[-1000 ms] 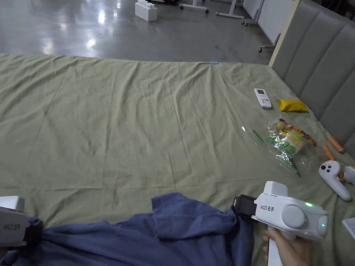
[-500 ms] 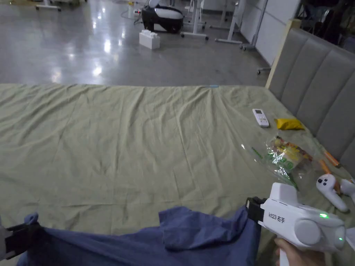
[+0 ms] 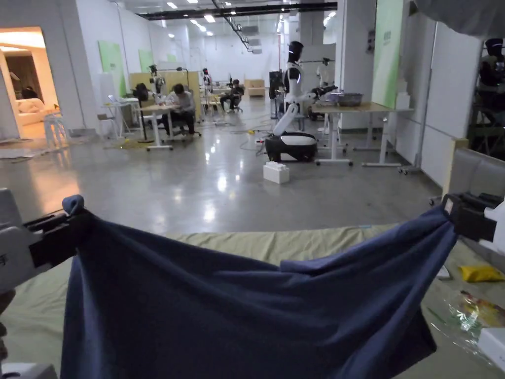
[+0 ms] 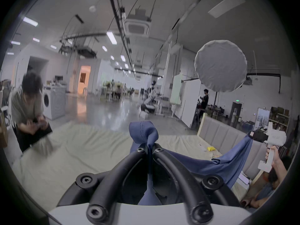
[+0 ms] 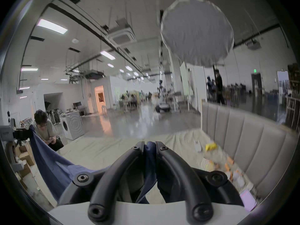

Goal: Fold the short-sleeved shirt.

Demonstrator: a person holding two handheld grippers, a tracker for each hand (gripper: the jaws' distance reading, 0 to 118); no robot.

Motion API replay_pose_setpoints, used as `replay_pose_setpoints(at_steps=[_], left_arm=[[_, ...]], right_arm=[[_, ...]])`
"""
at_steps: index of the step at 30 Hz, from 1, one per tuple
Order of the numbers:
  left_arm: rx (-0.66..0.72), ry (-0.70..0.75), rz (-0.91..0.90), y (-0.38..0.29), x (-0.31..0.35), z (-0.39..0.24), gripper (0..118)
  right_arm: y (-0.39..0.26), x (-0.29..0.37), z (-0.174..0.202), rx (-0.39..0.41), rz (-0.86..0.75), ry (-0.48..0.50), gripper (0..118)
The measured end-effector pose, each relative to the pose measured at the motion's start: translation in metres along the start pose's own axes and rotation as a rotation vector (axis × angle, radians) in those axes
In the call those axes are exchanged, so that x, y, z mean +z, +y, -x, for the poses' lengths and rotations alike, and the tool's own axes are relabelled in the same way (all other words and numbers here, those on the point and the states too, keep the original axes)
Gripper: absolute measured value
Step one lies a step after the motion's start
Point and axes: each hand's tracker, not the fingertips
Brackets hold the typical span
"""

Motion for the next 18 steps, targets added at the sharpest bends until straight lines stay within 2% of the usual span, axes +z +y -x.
replay_pose_setpoints(at_steps=[2, 4, 6, 9, 15, 18], left_arm=[[-0.022, 0.015, -0.057, 0.027, 0.012, -0.007, 5], [-0.042, 0.055, -0.112, 0.054, 0.015, 0.0, 5], [-0.037, 0.07, -0.143, 0.076, 0.026, -0.003, 5], [-0.036, 0.084, -0.164, 0.098, 0.027, 0.008, 5], [-0.046, 0.116, -0.185, 0.123, 0.016, 0.01, 5], [-0.056, 0.129, -0.174, 0.127, 0.0, 0.016, 5]], right_arm=[[0.033, 0.001, 0.008, 0.037, -0.066, -0.023, 12], [0.058, 0.001, 0.011, -0.016, -0.105, -0.057, 12], [0.084, 0.002, 0.016, 0.048, -0.169, -0.093, 12], [0.111, 0.002, 0.013, 0.038, -0.199, -0.099, 12], [0.144, -0.006, 0.012, 0.021, -0.256, -0.116, 12], [0.148, -0.015, 0.015, 0.041, -0.254, -0.121, 12]])
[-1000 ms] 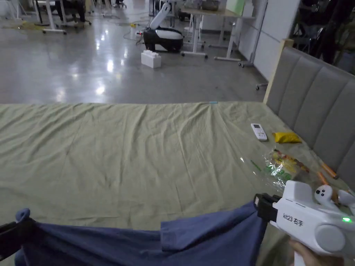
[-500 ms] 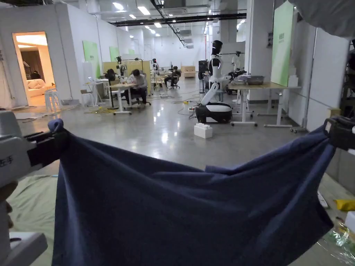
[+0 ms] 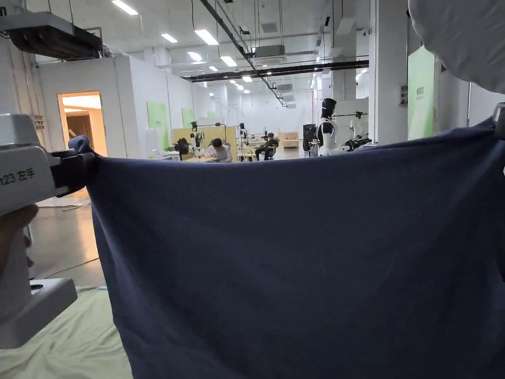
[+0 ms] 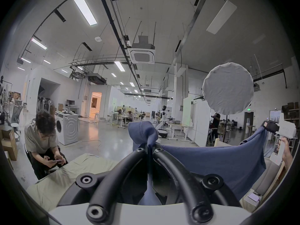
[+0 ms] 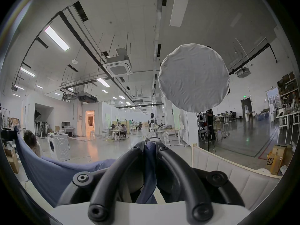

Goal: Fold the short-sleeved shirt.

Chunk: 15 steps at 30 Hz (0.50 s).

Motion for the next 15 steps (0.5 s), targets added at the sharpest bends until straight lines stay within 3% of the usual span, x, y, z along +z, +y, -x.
replay_pose_setpoints(at_steps=[13, 15], left_arm=[[-0.004, 0.037, 0.065, -0.037, -0.071, 0.002, 4], [-0.045, 0.068, 0.107, -0.046, -0.085, -0.002, 5]], right_arm=[[-0.044, -0.054, 0.004, 0.046, 0.077, -0.009, 12], [-0.053, -0.065, 0.007, 0.088, 0.108, -0.009, 12]])
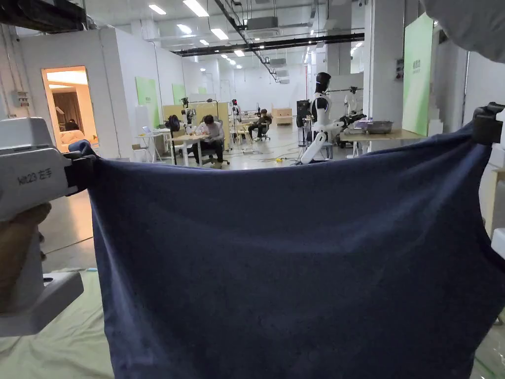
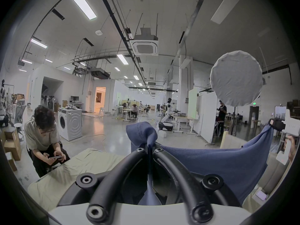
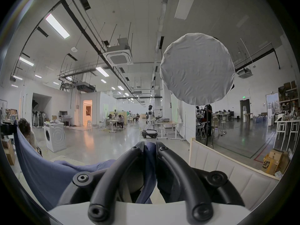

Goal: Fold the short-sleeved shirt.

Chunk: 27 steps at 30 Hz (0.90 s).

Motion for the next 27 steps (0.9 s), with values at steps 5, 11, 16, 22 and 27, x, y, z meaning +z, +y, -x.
replay_pose_setpoints(at_steps=[5, 11, 16, 22, 27], left_arm=[[0.022, 0.002, -0.018, -0.005, -0.026, -0.004, 5], [0.031, 0.025, 0.007, -0.025, -0.075, -0.012, 5], [0.028, 0.048, 0.044, -0.038, -0.118, -0.01, 4], [0.067, 0.065, 0.054, -0.055, -0.16, -0.004, 4], [0.062, 0.062, 0.056, -0.066, -0.177, -0.002, 5]], right_arm=[[-0.019, -0.031, 0.008, -0.013, 0.018, -0.012, 12], [-0.043, -0.071, 0.026, 0.021, 0.043, -0.032, 12], [-0.056, -0.108, 0.037, 0.023, 0.066, -0.047, 12], [-0.072, -0.148, 0.045, -0.01, 0.094, -0.108, 12], [-0.085, -0.168, 0.051, 0.02, 0.092, -0.112, 12]])
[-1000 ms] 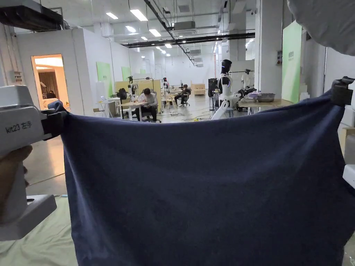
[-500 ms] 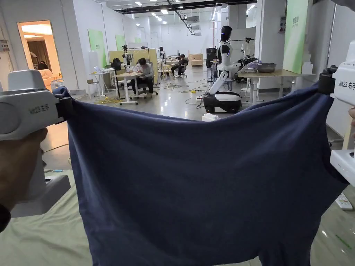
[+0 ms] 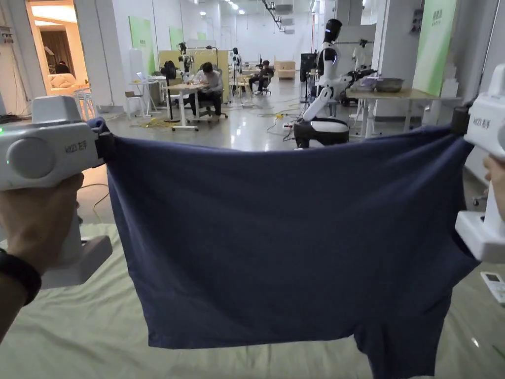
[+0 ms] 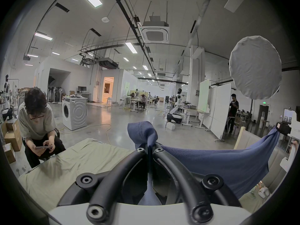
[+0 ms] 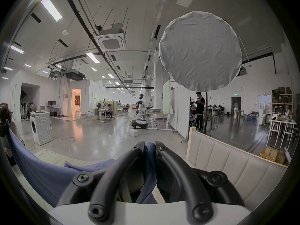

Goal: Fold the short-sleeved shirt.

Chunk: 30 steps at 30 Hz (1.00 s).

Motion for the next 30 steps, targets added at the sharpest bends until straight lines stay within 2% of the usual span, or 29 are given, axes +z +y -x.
replay_pose_setpoints(at_steps=[3, 5, 7, 8, 14, 15, 17, 18, 19, 26, 29, 30], left_arm=[[-0.017, -0.01, 0.003, -0.013, 0.001, -0.002, 5], [-0.003, -0.029, 0.026, -0.028, 0.009, -0.005, 4], [0.047, -0.061, 0.077, -0.047, 0.016, -0.005, 5], [0.047, -0.075, 0.092, -0.058, 0.02, -0.006, 4], [0.114, -0.144, 0.173, -0.133, 0.08, 0.008, 5], [0.119, -0.15, 0.185, -0.146, 0.093, 0.013, 5], [0.114, -0.158, 0.222, -0.175, 0.119, 0.019, 5], [0.121, -0.175, 0.242, -0.192, 0.134, 0.024, 5], [0.125, -0.202, 0.285, -0.206, 0.149, 0.027, 5], [0.279, -0.102, 0.392, -0.303, 0.251, 0.059, 4], [0.188, -0.086, 0.449, -0.327, 0.288, 0.063, 4], [0.205, -0.095, 0.477, -0.335, 0.295, 0.068, 4]], right_arm=[[-0.015, 0.004, -0.002, -0.04, 0.009, 0.018, 12], [-0.028, 0.007, -0.004, -0.026, 0.045, 0.033, 12], [-0.052, 0.02, -0.011, -0.127, 0.135, 0.068, 12], [-0.057, 0.028, -0.012, -0.07, 0.088, 0.045, 12], [-0.126, 0.098, -0.034, -0.094, 0.209, 0.112, 12], [-0.137, 0.115, -0.038, -0.082, 0.201, 0.105, 12], [-0.161, 0.147, -0.047, -0.052, 0.29, 0.144, 12], [-0.175, 0.165, -0.052, -0.06, 0.271, 0.124, 12], [-0.188, 0.178, -0.057, -0.06, 0.322, 0.131, 12], [-0.294, 0.286, -0.086, -0.203, 0.514, 0.12, 12], [-0.325, 0.33, -0.091, -0.22, 0.599, 0.1, 12], [-0.335, 0.342, -0.092, -0.243, 0.632, 0.073, 12]])
